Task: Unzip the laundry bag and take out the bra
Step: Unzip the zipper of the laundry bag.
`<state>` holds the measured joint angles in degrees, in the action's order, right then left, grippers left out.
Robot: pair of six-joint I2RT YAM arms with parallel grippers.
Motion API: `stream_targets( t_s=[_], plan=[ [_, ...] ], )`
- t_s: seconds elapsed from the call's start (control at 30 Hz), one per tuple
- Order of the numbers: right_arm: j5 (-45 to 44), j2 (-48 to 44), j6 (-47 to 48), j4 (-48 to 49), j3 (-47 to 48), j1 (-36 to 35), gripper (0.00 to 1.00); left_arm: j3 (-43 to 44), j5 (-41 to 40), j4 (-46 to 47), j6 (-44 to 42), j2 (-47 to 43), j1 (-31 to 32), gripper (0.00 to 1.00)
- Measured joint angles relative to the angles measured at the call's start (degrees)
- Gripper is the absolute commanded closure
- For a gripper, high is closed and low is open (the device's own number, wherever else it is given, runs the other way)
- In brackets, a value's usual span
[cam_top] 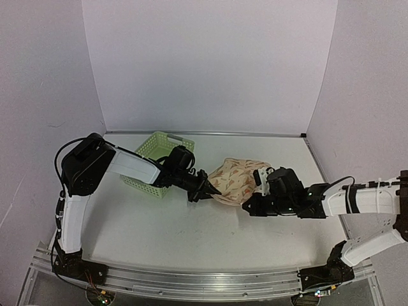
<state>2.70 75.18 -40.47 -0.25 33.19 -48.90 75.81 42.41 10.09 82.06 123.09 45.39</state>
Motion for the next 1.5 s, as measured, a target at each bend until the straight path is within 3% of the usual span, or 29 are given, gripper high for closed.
stream_targets(
  t_s=[0.27,0.7,0.97,1.13,1.5],
  plan=[
    [-4.7,-4.0,-0.9,-3.9,-1.6,2.1,1.0,0.0,1.5,0.1,-2.0,0.0,0.0,1.0],
    [-1.3,-3.8,-0.3,-4.5,-0.6,5.7,1.0,-2.2,0.1,1.2,-4.4,-2.6,0.1,1.0],
    [-0.9,-3.8,0.7,-7.3,-0.1,7.0,0.76,-3.6,-0.3,1.2,-5.8,-3.3,-0.2,1.0],
    [-3.5,-5.8,1.6,-12.3,0.6,7.8,0.54,-4.4,-0.8,0.4,-6.1,-3.4,-0.4,1.0],
    [-7.6,-6.7,2.5,-20.5,9.9,9.2,0.24,-9.2,-7.6,-0.2,-5.0,-7.5,0.7,1.0]
  ],
)
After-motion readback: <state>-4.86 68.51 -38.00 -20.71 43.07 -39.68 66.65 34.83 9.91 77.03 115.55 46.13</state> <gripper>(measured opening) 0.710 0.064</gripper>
